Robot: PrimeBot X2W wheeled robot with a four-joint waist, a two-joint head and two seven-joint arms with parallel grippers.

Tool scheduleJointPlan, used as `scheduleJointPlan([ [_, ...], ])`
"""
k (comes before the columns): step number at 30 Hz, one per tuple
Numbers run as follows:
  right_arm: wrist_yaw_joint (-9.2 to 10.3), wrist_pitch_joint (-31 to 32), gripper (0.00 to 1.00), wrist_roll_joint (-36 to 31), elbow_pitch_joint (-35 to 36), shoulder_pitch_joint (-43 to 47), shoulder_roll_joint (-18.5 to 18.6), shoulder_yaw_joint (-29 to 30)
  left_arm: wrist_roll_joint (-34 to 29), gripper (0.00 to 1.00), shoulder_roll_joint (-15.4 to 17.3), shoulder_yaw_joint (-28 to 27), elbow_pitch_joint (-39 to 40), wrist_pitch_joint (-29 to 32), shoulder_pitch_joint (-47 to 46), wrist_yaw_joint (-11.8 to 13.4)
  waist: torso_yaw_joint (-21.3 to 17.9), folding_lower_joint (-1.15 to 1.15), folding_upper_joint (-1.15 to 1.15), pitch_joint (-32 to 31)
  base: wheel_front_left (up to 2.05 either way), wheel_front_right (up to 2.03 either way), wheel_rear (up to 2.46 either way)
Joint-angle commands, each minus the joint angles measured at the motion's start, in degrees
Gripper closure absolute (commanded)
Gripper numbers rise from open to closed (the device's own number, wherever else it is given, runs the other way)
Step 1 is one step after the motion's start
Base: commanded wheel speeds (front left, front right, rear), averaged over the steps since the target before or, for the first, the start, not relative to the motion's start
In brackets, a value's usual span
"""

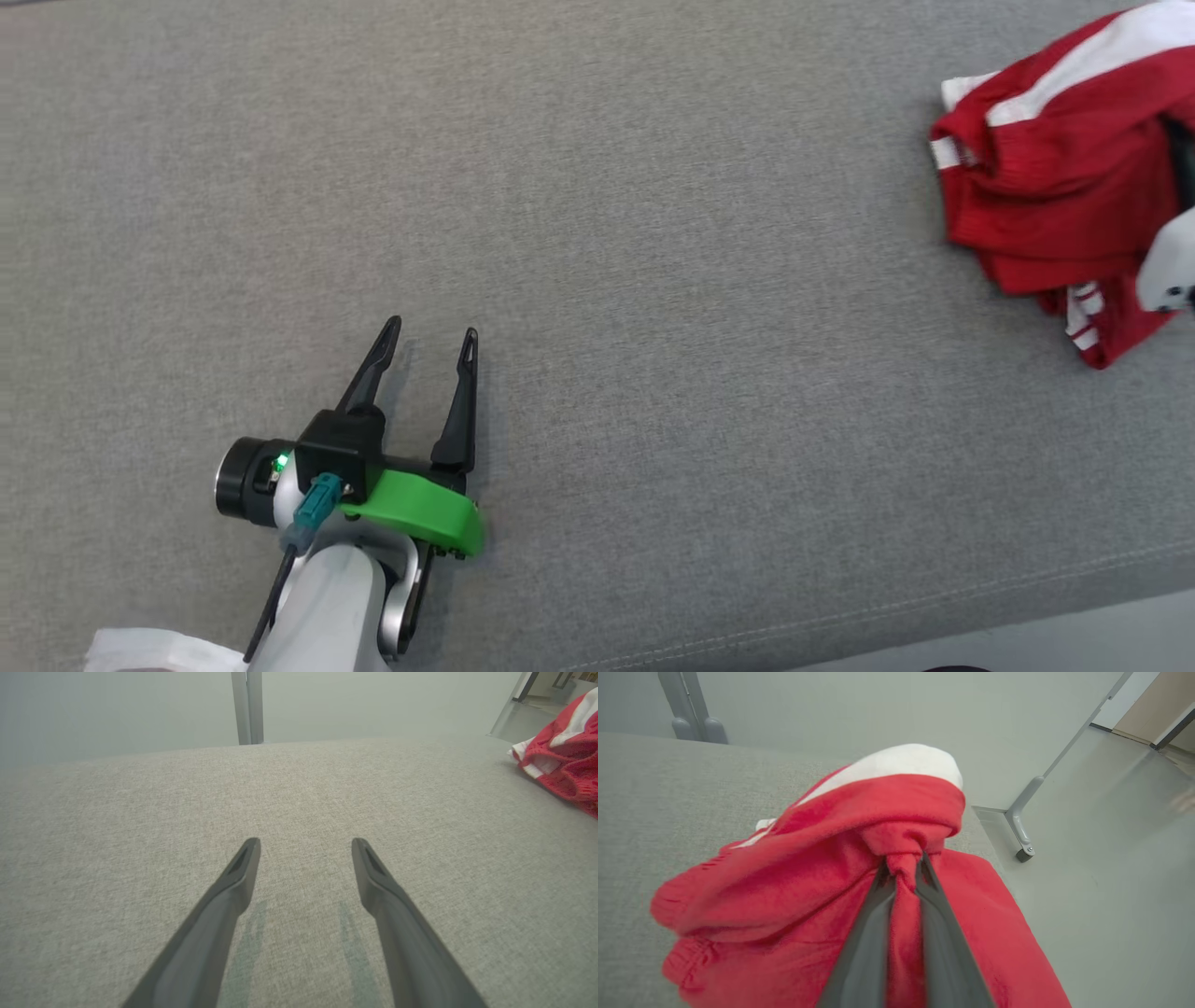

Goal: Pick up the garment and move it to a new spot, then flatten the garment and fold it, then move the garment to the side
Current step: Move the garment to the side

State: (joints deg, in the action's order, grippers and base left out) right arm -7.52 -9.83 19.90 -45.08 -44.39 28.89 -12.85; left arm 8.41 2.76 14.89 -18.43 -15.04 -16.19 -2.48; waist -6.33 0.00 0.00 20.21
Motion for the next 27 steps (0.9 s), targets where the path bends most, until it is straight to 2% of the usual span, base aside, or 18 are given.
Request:
scheduleJointPlan([
  [1,0.08,0.25,1.0,-0.06,-1.52,-1.02,1.85,1.02,-0.46,0.0,0.29,-0.12,0.34,-0.15,-0.96,0.12,3.57,0.0,0.0,2.41,0.0,0.0,0.0],
  [3,0.08,0.65,1.0,-0.38,-4.41,-1.17,3.73,2.86,-0.55,0.0,0.29,-0.11,0.39,-0.15,-1.13,0.02,4.5,0.0,0.0,2.65,0.0,0.0,0.0],
  [4,0.08,0.6,0.95,-0.62,-5.87,-1.44,4.61,3.98,-0.54,0.0,0.29,-0.2,0.47,-0.15,-1.19,0.03,4.89,0.0,0.0,2.81,0.0,0.0,0.0],
  [5,0.08,0.24,0.33,-1.16,-7.25,-1.76,5.46,5.08,-0.69,0.0,0.28,-0.28,0.48,-0.15,-1.2,0.04,5.24,0.0,0.0,2.92,0.0,0.0,0.0],
  [6,0.07,-0.25,0.0,-1.63,-10.16,-1.98,5.56,7.26,-0.76,0.0,0.28,-0.46,0.44,-0.15,-1.07,0.06,5.76,0.0,0.0,2.87,0.0,0.0,0.0],
  [10,0.07,-3.19,0.0,-3.65,-13.53,-1.72,5.03,11.19,-0.52,0.0,0.28,-0.92,0.11,-0.15,-0.25,0.45,6.28,0.0,0.0,1.86,0.0,0.0,0.0],
  [14,0.07,-5.06,0.0,-5.28,-11.6,0.48,0.91,12.33,-0.07,0.0,0.27,-1.97,-0.36,-0.15,1.17,0.96,6.06,0.0,0.0,-0.5,0.0,0.0,0.0],
  [17,0.08,-5.39,0.0,-5.68,-8.59,2.05,-1.14,12.62,0.09,0.0,0.28,-2.67,-0.67,-0.15,1.83,1.26,5.95,0.0,0.0,-1.87,0.0,0.0,0.0],
  [22,0.07,-5.31,0.0,-6.62,1.39,9.21,-8.29,13.0,0.29,0.0,0.27,-4.35,-1.13,-0.15,3.43,1.9,6.19,0.0,0.0,-5.22,0.0,0.0,0.0],
  [27,0.07,-5.33,0.0,-7.29,7.56,15.37,-14.18,10.87,0.3,0.0,0.27,-5.94,-1.81,-0.15,5.05,2.1,7.37,0.0,0.0,-8.17,0.0,0.0,0.0],
])
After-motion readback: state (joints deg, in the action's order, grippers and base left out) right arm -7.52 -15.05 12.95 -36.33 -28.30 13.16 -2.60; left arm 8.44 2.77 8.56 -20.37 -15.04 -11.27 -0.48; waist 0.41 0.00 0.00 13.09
